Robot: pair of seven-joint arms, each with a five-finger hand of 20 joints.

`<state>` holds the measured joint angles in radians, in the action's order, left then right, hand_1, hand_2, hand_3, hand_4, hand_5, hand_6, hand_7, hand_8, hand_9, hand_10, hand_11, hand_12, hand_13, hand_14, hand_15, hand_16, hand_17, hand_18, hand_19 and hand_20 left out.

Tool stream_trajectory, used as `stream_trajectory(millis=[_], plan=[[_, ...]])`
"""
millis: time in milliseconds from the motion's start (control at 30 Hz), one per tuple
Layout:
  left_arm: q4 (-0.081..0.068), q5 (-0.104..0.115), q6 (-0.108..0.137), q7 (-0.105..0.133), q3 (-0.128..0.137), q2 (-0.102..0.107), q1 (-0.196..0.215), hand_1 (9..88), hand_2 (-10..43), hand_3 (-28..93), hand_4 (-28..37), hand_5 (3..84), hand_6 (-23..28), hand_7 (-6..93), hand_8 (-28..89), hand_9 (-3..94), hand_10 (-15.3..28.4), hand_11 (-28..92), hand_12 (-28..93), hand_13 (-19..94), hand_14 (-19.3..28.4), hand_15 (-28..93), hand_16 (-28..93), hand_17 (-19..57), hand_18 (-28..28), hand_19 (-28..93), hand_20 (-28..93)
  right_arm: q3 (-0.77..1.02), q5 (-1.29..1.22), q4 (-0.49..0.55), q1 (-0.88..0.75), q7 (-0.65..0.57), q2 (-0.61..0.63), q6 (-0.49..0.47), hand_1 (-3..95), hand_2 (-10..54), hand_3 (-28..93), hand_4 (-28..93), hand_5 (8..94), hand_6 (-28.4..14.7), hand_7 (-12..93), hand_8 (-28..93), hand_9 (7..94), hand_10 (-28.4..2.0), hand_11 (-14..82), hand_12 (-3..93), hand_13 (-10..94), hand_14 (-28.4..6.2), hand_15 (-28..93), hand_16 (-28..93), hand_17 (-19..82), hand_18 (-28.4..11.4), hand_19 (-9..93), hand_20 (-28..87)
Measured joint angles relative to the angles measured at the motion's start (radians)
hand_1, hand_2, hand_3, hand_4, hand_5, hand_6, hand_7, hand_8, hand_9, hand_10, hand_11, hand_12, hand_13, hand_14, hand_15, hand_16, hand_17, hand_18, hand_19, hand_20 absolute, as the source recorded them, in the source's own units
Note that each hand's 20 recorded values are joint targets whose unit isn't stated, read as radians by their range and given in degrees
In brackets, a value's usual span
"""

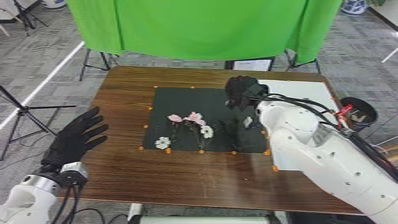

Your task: Arrange flowers

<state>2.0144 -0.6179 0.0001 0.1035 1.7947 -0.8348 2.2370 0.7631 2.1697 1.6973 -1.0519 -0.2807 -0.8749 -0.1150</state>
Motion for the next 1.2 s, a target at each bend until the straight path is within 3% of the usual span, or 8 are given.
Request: stream_trajectory(millis=[233,333,567,833,967,1200], plan=[[0.006,0.0,0.004,0.005,-0.004,0.003,-0.004,24.4,-4.3,70,-28.3,21.6,3.7,19.5,-11,15.9,10.3,19,19,12,13.7,29,1,-12.1,20.2,38,10,-0.047,0.173,-0.077,0.021,-0.001,-0.016,-0.007,42.8,-9.5,83,-28,65.2,3.0,56,1,84.9,-4.8,22.7,51.0,74,-3.9,77,32,40,-17.8,93,55],[0.015,0.0,0.002,0.008,0.008,0.002,0.012,24.5,-4.2,70,-28.3,21.6,3.7,19.6,-11,16.0,10.4,19,19,12,13.8,29,1,-12.0,20.1,38,10,-0.047,0.195,-0.1,0.021,-0.001,-0.02,-0.028,39.6,-9.5,81,-28,63.9,2.6,55,1,81.6,-5.8,30.3,44.8,73,-4.2,77,32,40,-18.1,93,55],[-0.002,0.0,0.001,0.003,0.01,-0.001,0.015,24.5,-4.2,70,-28.3,21.6,3.7,19.6,-11,16.2,10.5,19,19,12,13.8,29,1,-12.0,20.1,38,10,-0.037,0.162,-0.105,0.015,-0.004,-0.022,-0.047,37.6,-9.5,80,-28,63.2,2.3,55,1,79.4,-6.5,35.7,39.0,73,-4.5,77,32,39,-18.2,93,55],[-0.004,0.0,0.001,0.001,0.009,-0.003,0.002,24.4,-4.2,70,-28.3,21.6,3.7,19.6,-11,16.2,10.4,19,19,12,13.8,29,1,-12.1,20.2,39,10,-0.024,0.136,-0.098,0.004,-0.002,-0.031,-0.048,32.1,-9.5,81,-28,62.0,2.5,50,0,75.3,-8.2,40.4,29.4,72,-5.3,77,32,38,-18.4,93,55],[-0.004,0.0,0.001,0.0,0.007,-0.004,0.001,24.5,-4.2,70,-28.3,21.6,3.7,19.5,-11,16.2,10.4,19,19,12,13.7,29,1,-12.0,20.1,38,10,-0.022,0.136,-0.097,0.004,-0.005,-0.036,-0.065,25.2,-9.5,84,-28,59.1,2.2,46,-19,70.2,-9.1,40.9,28.1,69,-6.0,77,31,36,-18.9,93,53],[-0.004,0.0,0.001,0.0,0.007,-0.004,0.001,24.5,-4.2,70,-28.3,21.6,3.7,19.6,-11,16.2,10.4,19,19,12,13.7,29,1,-12.0,20.1,39,10,0.002,0.133,-0.098,0.003,-0.025,-0.047,-0.182,21.2,-9.5,81,-28,54.4,0.5,45,-20,64.8,-9.6,41.7,28.8,67,-6.6,78,31,35,-19.4,92,53]])
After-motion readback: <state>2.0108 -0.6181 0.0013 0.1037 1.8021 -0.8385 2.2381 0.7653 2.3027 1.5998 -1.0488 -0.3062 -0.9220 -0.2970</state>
